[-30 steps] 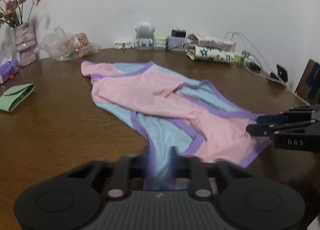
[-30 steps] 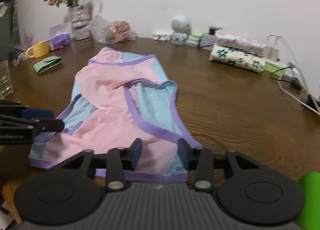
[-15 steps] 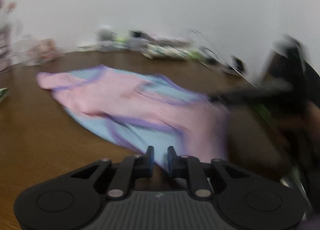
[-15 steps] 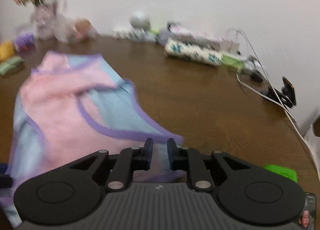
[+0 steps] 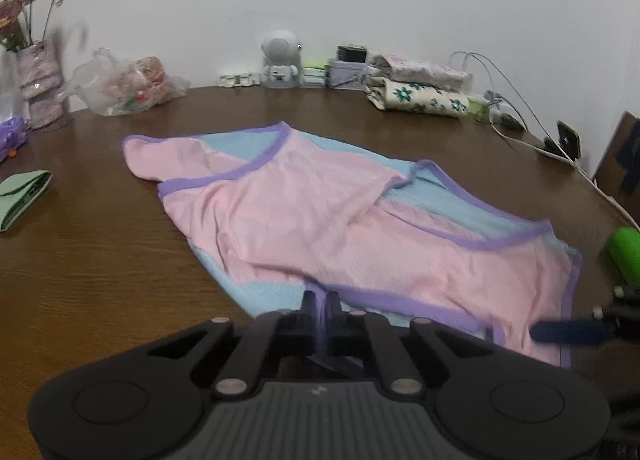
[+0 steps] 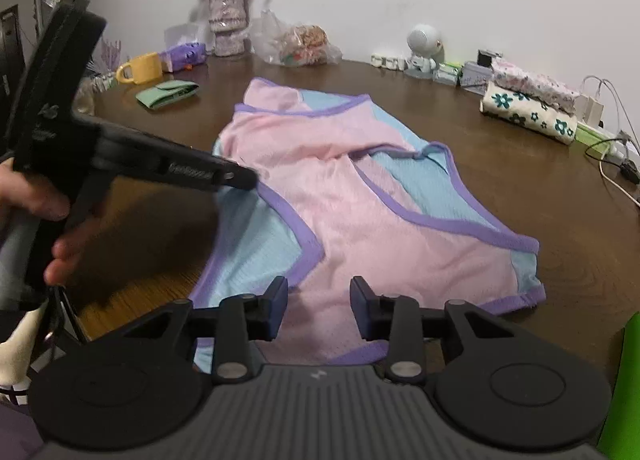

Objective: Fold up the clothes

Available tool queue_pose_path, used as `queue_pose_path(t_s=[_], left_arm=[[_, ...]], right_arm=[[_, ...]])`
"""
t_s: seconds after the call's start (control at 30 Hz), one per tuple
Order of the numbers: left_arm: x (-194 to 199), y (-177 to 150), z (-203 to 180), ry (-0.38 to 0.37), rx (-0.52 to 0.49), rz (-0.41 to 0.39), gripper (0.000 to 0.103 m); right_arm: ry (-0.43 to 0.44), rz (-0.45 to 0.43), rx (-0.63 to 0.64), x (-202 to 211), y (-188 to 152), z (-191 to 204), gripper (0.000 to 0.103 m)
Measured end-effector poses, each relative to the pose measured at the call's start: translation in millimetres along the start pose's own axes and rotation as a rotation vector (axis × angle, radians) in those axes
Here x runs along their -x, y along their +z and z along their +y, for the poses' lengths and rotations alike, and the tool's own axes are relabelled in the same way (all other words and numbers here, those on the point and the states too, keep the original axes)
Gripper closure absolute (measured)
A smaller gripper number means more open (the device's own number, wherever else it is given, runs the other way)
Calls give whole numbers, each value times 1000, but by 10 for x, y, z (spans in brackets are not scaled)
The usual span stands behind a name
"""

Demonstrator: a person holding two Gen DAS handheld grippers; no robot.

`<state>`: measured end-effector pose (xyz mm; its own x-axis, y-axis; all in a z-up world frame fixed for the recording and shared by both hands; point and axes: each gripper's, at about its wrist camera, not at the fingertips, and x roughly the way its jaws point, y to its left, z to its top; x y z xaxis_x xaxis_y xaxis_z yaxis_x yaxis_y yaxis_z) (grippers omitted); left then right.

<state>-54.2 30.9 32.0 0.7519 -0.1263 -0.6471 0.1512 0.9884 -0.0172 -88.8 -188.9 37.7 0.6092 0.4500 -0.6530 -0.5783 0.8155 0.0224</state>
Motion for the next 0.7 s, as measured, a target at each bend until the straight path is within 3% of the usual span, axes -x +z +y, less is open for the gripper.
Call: queue_pose_path(t_s=[0.2, 0.33, 0.37, 0.43, 0.5, 0.53, 0.6, 0.7], left_arm=[[152, -136, -135, -25, -26, 11, 100], [299, -248, -413, -170, -65, 49, 99], [328, -267, -468, -213, -77, 57, 94], [369, -243, -445, -238, -91, 49, 93], [409, -161, -237, -198, -68, 4, 86], [405, -105, -75, -171, -51, -13, 82], [364, -21, 203, -125, -35, -40, 62], [214, 27, 529, -84, -38, -40, 55]], right_arm=[[-67, 16, -31, -5, 15, -224, 70], [-200, 30, -58, -35, 70, -490, 67], [-239, 29, -67, -40, 78, -547, 67], [-287, 11, -76, -5, 86, -607, 67], [-274, -39, -67, 103, 82, -585, 66], [-217, -68, -65, 172, 74, -548, 65], [-106, -93, -72, 227, 62, -455, 59], [-5, -86, -76, 169, 52, -277, 58]])
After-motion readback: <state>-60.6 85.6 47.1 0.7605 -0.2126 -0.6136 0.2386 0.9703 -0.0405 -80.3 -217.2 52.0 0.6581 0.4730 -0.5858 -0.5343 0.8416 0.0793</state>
